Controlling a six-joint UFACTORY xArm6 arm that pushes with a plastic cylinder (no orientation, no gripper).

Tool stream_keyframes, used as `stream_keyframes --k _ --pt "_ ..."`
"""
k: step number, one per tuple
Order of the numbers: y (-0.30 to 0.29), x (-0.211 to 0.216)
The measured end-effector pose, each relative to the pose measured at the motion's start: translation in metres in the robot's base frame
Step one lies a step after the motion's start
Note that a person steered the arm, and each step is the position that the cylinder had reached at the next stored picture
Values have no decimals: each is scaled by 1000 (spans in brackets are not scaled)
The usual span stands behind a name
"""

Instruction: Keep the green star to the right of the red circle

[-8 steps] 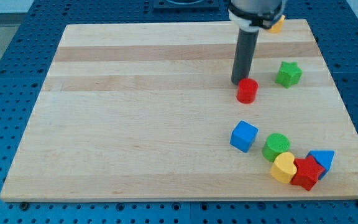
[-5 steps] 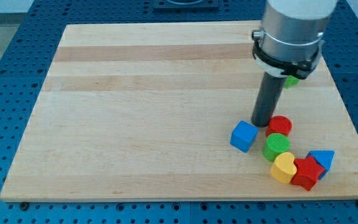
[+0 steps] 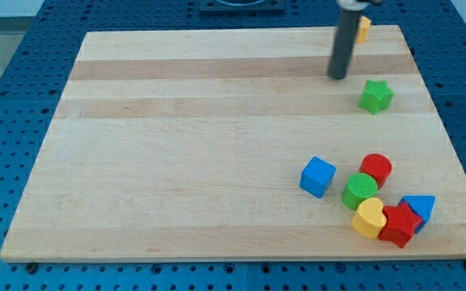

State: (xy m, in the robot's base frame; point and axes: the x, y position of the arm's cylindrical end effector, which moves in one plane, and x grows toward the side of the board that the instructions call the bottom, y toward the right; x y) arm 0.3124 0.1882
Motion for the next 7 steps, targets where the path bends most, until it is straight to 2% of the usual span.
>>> stream_keyframes --k 1,3,6,7 --pt "39 13" --pt "18 21" --pt "28 98" --pt "4 91"
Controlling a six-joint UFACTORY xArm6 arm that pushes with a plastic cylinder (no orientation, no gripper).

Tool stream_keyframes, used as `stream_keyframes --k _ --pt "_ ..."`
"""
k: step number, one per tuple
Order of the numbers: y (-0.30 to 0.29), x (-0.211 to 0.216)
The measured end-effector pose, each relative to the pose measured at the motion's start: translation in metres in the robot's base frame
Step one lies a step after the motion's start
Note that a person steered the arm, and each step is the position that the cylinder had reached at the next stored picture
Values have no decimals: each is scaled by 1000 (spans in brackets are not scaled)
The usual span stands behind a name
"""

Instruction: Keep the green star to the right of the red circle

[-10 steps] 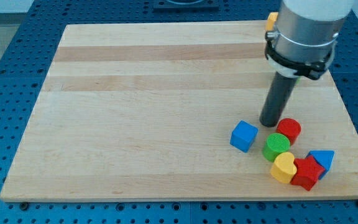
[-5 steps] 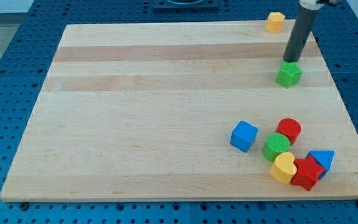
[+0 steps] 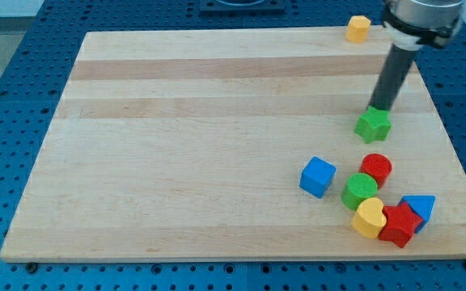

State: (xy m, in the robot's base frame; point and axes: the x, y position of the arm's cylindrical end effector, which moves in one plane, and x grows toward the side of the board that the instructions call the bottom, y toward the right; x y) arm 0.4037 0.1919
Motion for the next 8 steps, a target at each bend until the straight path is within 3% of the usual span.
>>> stream_keyframes --k 2,4,5,6,8 --pt "-57 10" --pt "-11 22" --pt "-18 -23" --pt "8 -18" --pt "16 48"
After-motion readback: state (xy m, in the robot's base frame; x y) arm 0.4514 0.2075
